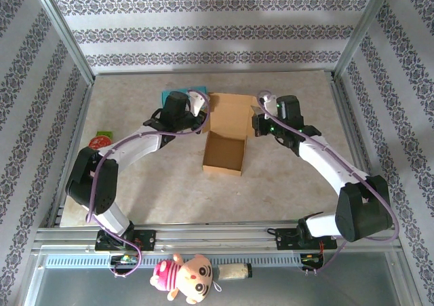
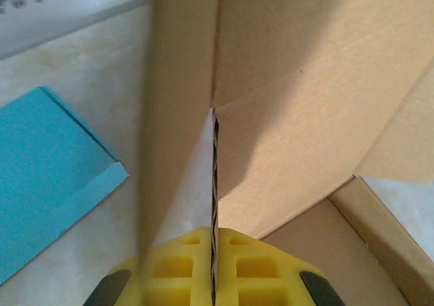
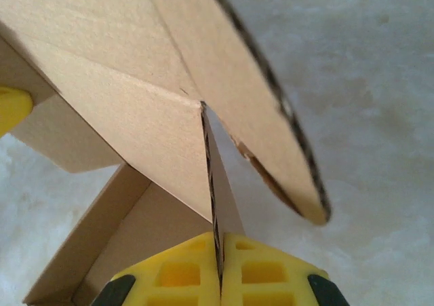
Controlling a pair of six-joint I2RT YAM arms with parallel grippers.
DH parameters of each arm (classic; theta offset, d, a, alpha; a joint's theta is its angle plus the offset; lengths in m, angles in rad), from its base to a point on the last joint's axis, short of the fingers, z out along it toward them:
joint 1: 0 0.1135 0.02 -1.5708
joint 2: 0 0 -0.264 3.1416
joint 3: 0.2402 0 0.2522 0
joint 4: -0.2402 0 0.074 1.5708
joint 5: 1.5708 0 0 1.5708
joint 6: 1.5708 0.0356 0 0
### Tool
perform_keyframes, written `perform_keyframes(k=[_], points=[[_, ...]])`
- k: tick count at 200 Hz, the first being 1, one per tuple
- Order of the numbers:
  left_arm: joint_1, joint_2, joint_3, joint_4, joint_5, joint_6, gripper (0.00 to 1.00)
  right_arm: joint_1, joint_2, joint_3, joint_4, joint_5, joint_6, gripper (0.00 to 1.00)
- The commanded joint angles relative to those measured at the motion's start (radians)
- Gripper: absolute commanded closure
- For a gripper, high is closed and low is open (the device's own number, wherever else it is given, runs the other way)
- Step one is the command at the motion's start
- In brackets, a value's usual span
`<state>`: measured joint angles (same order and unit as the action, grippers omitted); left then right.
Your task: Fold the paper box
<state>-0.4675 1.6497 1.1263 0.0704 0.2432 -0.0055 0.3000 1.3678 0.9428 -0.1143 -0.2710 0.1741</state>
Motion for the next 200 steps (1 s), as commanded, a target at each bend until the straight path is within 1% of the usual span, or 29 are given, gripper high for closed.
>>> perform_keyframes(k=[1,19,48,71,89,112,131,173,200], points=[[-0.052,0.011,-0.027,0.164,-0.219,-0.168,1.0,0.042,-0.008,0.034,0.139,0.149,0.123,0.98],[-0.095,0.034,-0.041,0.244,-0.303,-0.197,1.0,0.079,0.0,0.028,0.226,0.231,0.117,0.99],[-0.13,0.065,-0.039,0.324,-0.339,-0.27,1.0,0.112,0.025,0.003,0.363,0.3,0.099,1.0],[-0.165,0.079,-0.057,0.373,-0.377,-0.288,1.0,0.132,0.041,-0.059,0.482,0.345,0.106,1.0],[-0.182,0.086,-0.091,0.408,-0.379,-0.321,1.0,0.149,0.056,-0.119,0.563,0.359,0.101,1.0],[-0.2,0.093,-0.151,0.469,-0.351,-0.376,1.0,0.157,0.064,-0.219,0.674,0.364,0.095,1.0],[-0.216,0.104,-0.188,0.505,-0.334,-0.425,1.0,0.157,0.07,-0.279,0.724,0.368,0.093,1.0],[-0.229,0.112,-0.213,0.514,-0.291,-0.537,1.0,0.159,0.086,-0.359,0.793,0.358,0.143,1.0],[-0.237,0.112,-0.209,0.469,-0.27,-0.587,0.99,0.172,0.1,-0.386,0.816,0.362,0.159,1.0]])
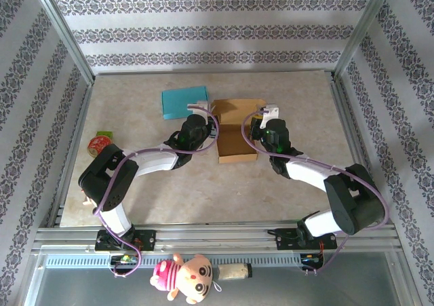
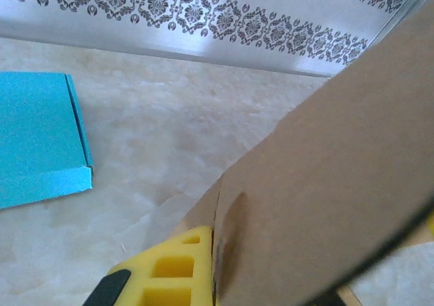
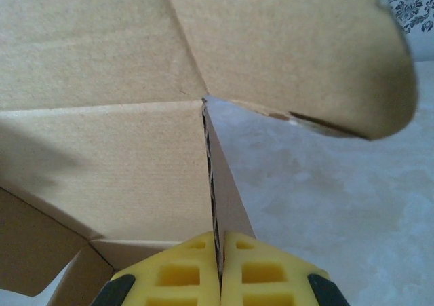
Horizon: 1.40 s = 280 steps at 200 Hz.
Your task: Fold the paper box
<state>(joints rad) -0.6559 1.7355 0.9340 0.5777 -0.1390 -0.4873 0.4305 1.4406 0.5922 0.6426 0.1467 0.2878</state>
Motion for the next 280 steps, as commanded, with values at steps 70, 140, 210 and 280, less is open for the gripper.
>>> perform_keyframes(k=[70,140,210,280], points=[[-0.103,0.05,-0.086,-0.012,0.145,-0.233,0.98,0.059,0.005,-0.107,0.081,-0.043,0.033,1.0],[-0.102,0.076,0.024,-0.155,0.082,-0.334,0.92,0.078,-0.068,-0.142,0.078,-0.058,-0.004,1.0],[-0.151,0.113,-0.017,-0.09,0.011,-0.414,0.91,0.103,-0.167,-0.242,0.066,-0.05,-0.036,1.0],[-0.184,-0.016,-0.148,-0.021,0.027,-0.297,0.78,0.116,-0.322,-0.329,-0.021,-0.098,-0.028,0.67]])
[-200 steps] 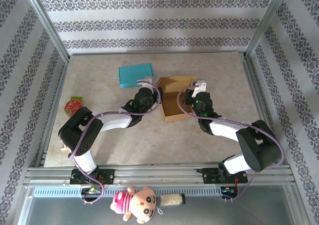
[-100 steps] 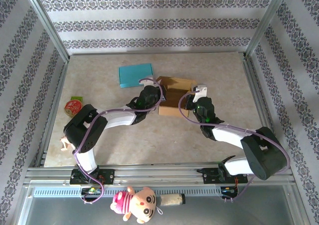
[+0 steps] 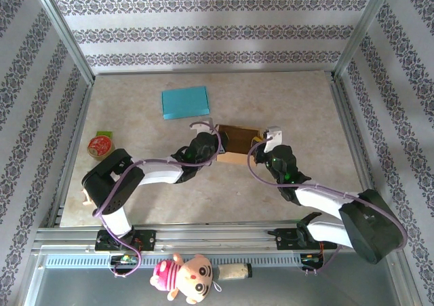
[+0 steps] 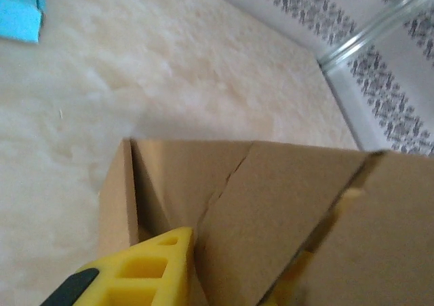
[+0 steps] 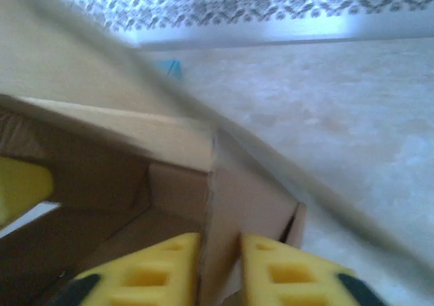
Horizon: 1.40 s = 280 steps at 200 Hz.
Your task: Fold the paper box
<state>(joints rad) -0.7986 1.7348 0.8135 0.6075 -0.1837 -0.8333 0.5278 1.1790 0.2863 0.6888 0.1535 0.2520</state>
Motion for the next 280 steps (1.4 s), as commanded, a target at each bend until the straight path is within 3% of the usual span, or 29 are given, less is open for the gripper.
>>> perform_keyframes(k=[1,52,86,117,133,152,196,228,244,261,280], points=[[-0.042,-0.015,-0.028,-0.05,0.07,0.05,0.78,0.018,-0.064,-0.024,-0.071,-0.105,0.009,0.66],[-0.101,0.014,-0.1,0.063,0.048,0.082,0.74,0.019,-0.359,-0.042,-0.371,-0.076,0.061,0.29],[-0.126,-0.024,-0.129,0.068,0.005,0.127,0.72,0.017,-0.622,-0.078,-0.55,-0.153,0.001,0.05],[-0.149,-0.076,-0.12,0.011,-0.025,0.167,0.71,0.014,-0.796,-0.075,-0.67,-0.207,-0.004,0.02],[-0.173,-0.111,-0.127,-0.01,-0.046,0.18,0.64,0.012,-0.846,-0.04,-0.721,-0.226,0.025,0.02],[-0.203,-0.152,-0.131,-0.047,-0.069,0.186,0.63,0.013,-0.874,0.01,-0.751,-0.286,0.037,0.02],[-0.314,-0.319,-0.155,-0.164,-0.171,0.199,0.64,0.012,-0.853,0.194,-0.813,-0.408,0.054,0.02],[-0.344,-0.474,-0.092,-0.349,-0.225,0.237,0.67,0.005,-0.756,0.381,-0.966,-0.19,0.114,0.02],[-0.312,-0.516,-0.024,-0.455,-0.241,0.223,0.68,-0.023,-0.633,0.526,-1.089,-0.161,0.095,0.03],[-0.18,-0.519,0.054,-0.58,-0.088,0.119,0.64,-0.108,-0.479,0.651,-1.22,-0.202,0.125,0.05],[-0.032,-0.473,0.112,-0.591,0.157,0.072,0.62,-0.286,-0.277,0.76,-1.354,-0.421,0.148,0.1]])
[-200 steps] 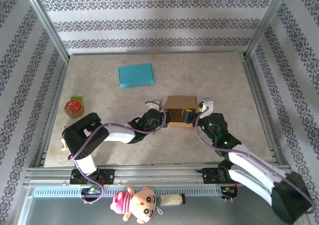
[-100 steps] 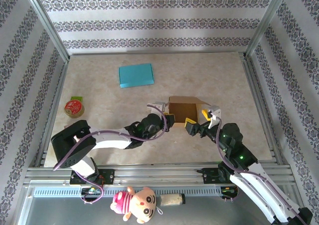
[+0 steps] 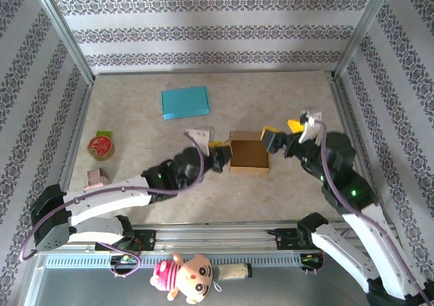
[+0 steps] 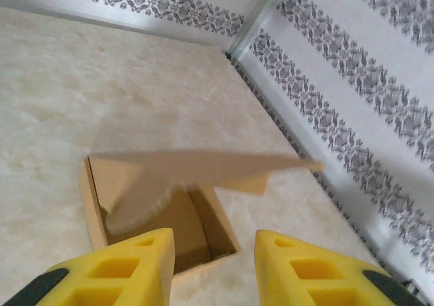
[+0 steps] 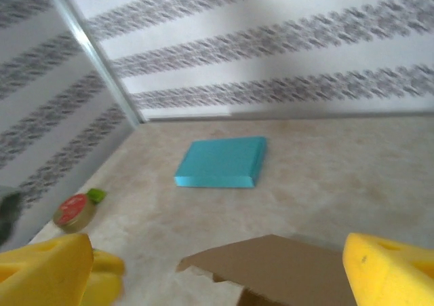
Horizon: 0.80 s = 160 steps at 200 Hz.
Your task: Fold the paper box
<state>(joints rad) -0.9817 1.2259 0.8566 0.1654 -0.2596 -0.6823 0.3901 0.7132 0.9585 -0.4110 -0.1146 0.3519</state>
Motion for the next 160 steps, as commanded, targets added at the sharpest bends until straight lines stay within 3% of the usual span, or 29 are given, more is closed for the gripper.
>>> perform_keyframes(k=[1,16,46,73,114,134,160], points=[[0.156,0.039,0.071,-0.15,0.241,-0.078,0.62,-0.157,0.194,0.092,-0.257,-0.166,0.048,0.1],[0.185,0.098,0.136,-0.181,0.292,-0.019,0.6,-0.273,0.319,0.1,-0.251,-0.32,0.055,0.18],[0.225,0.213,0.203,-0.146,0.354,-0.019,0.48,-0.357,0.424,0.019,-0.136,-0.398,0.118,0.19],[0.288,0.28,0.189,-0.033,0.462,-0.109,0.4,-0.368,0.451,-0.012,-0.098,-0.355,0.108,0.19],[0.313,0.435,0.273,-0.049,0.586,-0.115,0.38,-0.369,0.447,-0.113,-0.029,-0.299,0.085,0.2],[0.313,0.491,0.304,-0.041,0.648,-0.108,0.37,-0.367,0.45,-0.151,-0.026,-0.288,0.079,0.25],[0.313,0.529,0.275,-0.016,0.65,-0.125,0.4,-0.358,0.441,-0.227,0.01,-0.24,0.075,0.33]])
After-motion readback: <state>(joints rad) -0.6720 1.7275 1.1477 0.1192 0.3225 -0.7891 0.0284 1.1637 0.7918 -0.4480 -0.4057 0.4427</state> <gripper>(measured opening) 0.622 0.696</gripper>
